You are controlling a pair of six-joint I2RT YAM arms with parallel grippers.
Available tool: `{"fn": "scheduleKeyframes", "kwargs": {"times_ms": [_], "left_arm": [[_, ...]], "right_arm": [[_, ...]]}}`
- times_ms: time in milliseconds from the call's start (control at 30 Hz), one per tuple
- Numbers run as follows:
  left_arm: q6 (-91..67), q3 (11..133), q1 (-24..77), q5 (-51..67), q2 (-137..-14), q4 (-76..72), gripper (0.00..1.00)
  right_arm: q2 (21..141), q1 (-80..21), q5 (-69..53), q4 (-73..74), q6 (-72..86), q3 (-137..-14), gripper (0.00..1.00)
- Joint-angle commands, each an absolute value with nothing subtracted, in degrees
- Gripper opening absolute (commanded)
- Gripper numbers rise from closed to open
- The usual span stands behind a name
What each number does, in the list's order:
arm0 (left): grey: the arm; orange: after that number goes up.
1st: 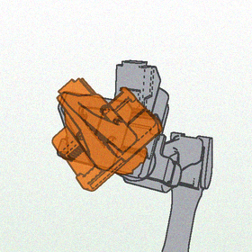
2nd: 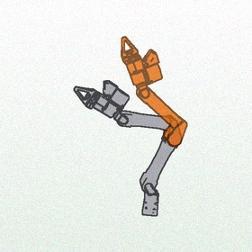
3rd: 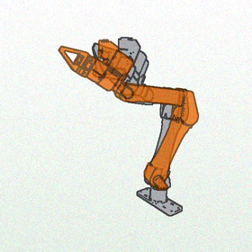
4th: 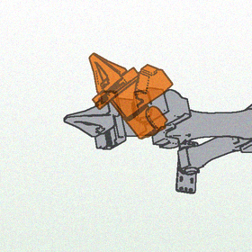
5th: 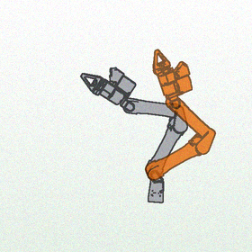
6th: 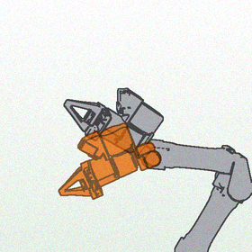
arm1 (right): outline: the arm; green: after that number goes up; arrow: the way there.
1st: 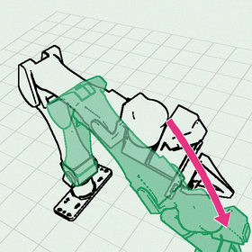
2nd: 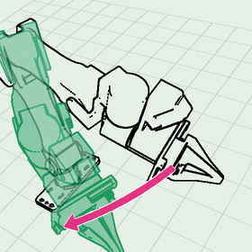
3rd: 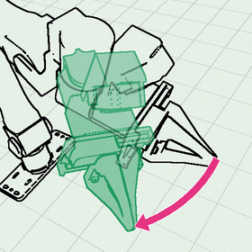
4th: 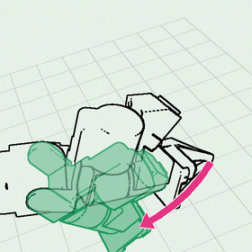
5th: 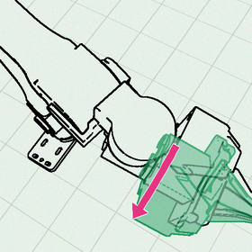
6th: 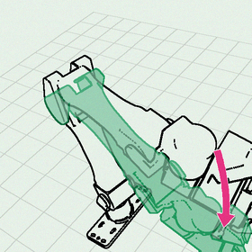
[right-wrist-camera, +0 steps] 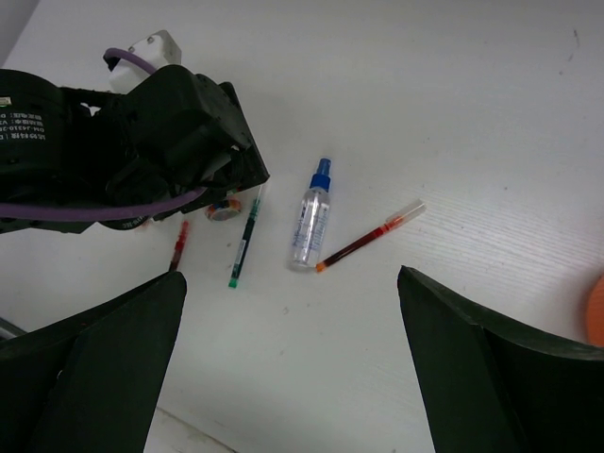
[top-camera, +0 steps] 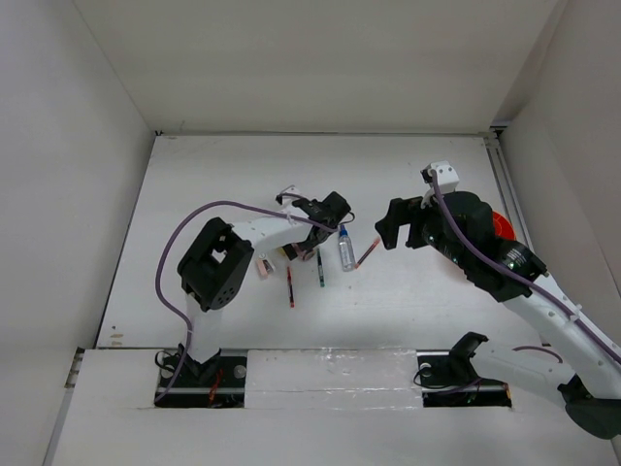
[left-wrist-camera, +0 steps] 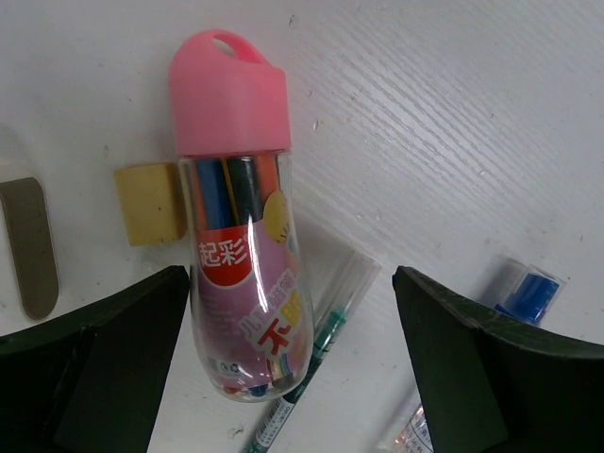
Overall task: Sort the stationery into containers
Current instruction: Pick up the stationery from the center of the board.
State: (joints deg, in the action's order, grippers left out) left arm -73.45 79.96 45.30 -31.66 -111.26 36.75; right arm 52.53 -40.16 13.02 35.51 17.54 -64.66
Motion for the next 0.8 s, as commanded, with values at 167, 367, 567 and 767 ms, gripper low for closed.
{"fn": "scheduleKeyframes", "kwargs": {"times_ms": [167, 367, 567, 767], "left_arm": [[-78.4, 79.6, 46.1, -32.8, -110.5, 38.6, 0.87], [-79.0, 78.5, 46.7, -30.9, -110.5, 38.1, 0.87], [-80.2, 76.6, 46.7, -30.2, -111.0, 36.7, 0.85], [-80.7, 76.6, 46.7, -30.2, -111.0, 37.3, 0.74]], "right_arm": [[52.1, -40.3, 11.8, 32.3, 17.7, -64.9, 1.00], [51.5, -40.3, 11.2, 32.3, 17.7, -64.3, 1.00], [51.5, -40.3, 10.7, 32.9, 17.7, -64.3, 1.00], [51.5, -40.3, 9.6, 32.9, 17.7, -64.3, 1.00]]}}
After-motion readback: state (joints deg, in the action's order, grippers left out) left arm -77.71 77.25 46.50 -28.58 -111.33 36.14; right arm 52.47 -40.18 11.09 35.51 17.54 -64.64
